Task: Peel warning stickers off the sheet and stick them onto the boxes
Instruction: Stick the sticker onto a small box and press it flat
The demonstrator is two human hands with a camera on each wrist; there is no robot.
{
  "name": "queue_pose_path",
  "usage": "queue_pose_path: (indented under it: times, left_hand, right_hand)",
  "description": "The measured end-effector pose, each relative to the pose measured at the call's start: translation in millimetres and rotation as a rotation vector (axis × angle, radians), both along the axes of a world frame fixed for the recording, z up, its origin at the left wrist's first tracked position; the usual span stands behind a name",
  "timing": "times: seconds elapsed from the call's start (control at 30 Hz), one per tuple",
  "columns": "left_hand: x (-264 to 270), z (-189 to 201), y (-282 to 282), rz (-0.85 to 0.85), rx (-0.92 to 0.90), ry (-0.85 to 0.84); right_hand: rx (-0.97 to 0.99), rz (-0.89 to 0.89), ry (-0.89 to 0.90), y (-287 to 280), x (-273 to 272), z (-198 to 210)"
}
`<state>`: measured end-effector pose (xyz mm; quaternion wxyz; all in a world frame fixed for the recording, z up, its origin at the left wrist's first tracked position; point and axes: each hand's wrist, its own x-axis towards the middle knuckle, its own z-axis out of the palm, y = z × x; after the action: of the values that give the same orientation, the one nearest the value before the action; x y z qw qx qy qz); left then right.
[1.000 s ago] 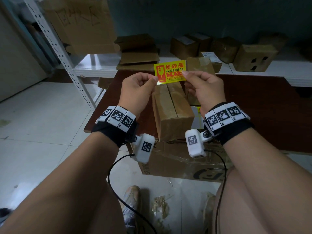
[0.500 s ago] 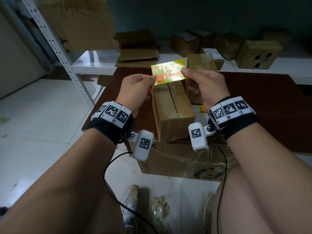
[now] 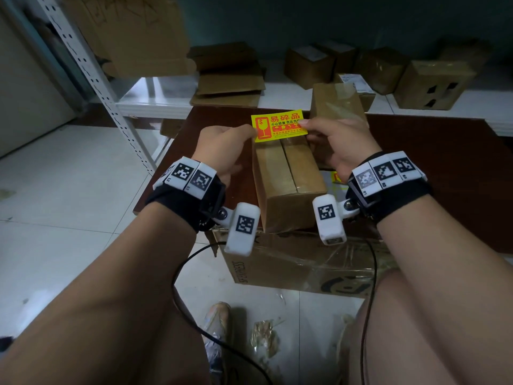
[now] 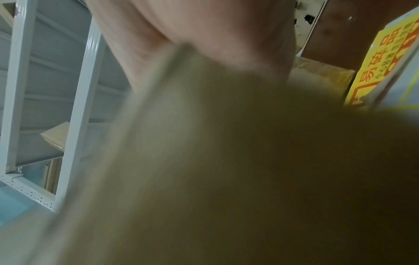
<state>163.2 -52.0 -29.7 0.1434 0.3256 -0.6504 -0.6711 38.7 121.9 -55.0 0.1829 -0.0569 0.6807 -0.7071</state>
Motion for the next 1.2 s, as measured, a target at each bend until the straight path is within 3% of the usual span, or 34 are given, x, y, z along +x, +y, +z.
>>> queue_pose_path:
  times: [0.2, 0.4, 1.2]
  left_hand:
    - [-1, 0, 0, -0.050, 0.164, 0.012]
    - [-3, -3, 0, -0.044, 0.136, -0.008]
    - [-16, -25, -17, -0.060, 0.185, -0.008]
  right_hand:
    - [-0.061, 0.075, -0.093, 4, -4, 1]
    - [-0.062, 0.118, -0.154, 5, -4, -1]
    - [0.008, 0.069, -0.119, -1, -12, -12]
